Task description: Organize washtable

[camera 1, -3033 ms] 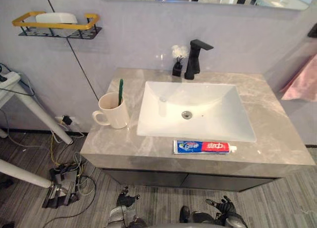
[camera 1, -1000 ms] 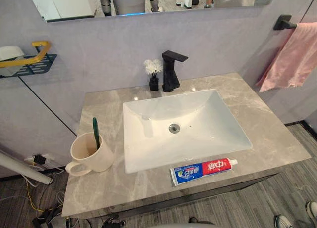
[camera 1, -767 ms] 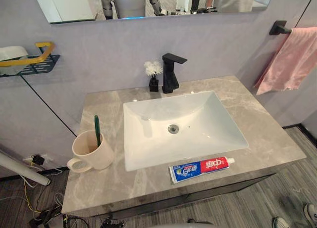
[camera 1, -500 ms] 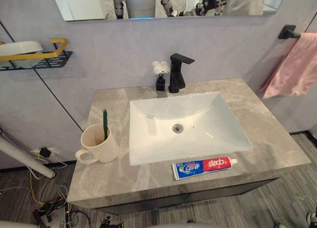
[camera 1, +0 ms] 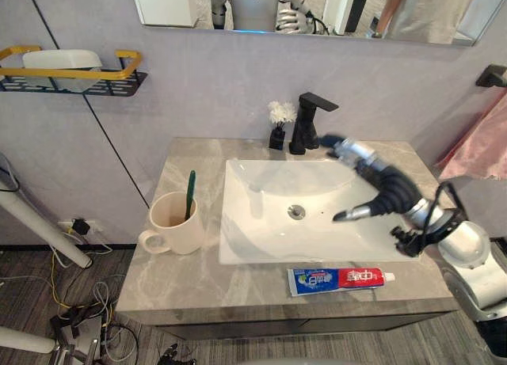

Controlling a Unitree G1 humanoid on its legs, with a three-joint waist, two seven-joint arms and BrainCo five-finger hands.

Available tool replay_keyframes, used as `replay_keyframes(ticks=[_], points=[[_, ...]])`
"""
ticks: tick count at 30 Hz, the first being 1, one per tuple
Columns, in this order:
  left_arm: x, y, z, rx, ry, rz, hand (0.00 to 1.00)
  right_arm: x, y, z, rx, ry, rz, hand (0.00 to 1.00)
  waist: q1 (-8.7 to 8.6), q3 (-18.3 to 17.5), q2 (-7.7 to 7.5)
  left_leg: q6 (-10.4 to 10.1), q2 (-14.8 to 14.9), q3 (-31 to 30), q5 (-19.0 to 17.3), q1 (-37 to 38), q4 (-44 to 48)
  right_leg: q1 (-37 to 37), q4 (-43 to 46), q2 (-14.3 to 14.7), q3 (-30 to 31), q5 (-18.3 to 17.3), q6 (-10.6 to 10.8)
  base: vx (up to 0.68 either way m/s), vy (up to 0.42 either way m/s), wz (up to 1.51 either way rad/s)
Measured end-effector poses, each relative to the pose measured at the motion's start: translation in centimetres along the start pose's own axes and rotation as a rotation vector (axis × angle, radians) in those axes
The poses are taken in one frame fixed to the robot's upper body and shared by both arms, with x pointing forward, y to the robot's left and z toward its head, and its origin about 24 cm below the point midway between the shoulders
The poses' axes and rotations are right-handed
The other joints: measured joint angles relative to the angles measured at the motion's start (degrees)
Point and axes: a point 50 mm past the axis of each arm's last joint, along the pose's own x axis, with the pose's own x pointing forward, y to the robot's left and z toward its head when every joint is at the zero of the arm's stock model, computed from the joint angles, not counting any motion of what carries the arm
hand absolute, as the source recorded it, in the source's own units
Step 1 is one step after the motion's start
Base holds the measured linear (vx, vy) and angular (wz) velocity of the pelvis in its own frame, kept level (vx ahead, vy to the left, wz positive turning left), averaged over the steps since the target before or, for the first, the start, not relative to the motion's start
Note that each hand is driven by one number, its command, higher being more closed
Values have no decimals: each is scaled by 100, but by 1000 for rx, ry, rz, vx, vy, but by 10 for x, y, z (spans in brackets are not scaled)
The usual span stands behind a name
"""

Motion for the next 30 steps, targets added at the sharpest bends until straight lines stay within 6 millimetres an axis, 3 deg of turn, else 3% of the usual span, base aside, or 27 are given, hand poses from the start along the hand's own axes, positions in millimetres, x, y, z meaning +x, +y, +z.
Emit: replay_keyframes(ticks=[4, 12, 22, 30], points=[[1, -1, 2, 38, -1, -16, 0, 0, 16, -9, 28, 59, 125, 0, 43, -2, -1, 29, -17, -14, 18, -15, -3, -16, 28, -35, -20, 0, 0, -46, -11, 3], [4, -3, 4, 118, 12, -43, 0, -9, 35, -29, -226, 235, 297, 0, 36, -35, 9, 52, -16, -18, 35, -9, 0, -7, 39, -37, -29, 1, 0, -33, -17, 0], [4, -6, 4, 181, 24, -69, 0, -45, 55, -66, -433, 472, 338, 0, 6, -15, 71, 51, -15, -87, 37, 130, 77, 225, 18, -41, -134, 3, 2, -34, -18, 4], [3, -12, -4, 218, 60, -95, 0, -49, 67, -75, -465, 507, 305, 0, -143, 83, 212, 44, 0, -104, 36, 269, 166, 405, -31, -36, -149, 31, 11, -101, -21, 0]])
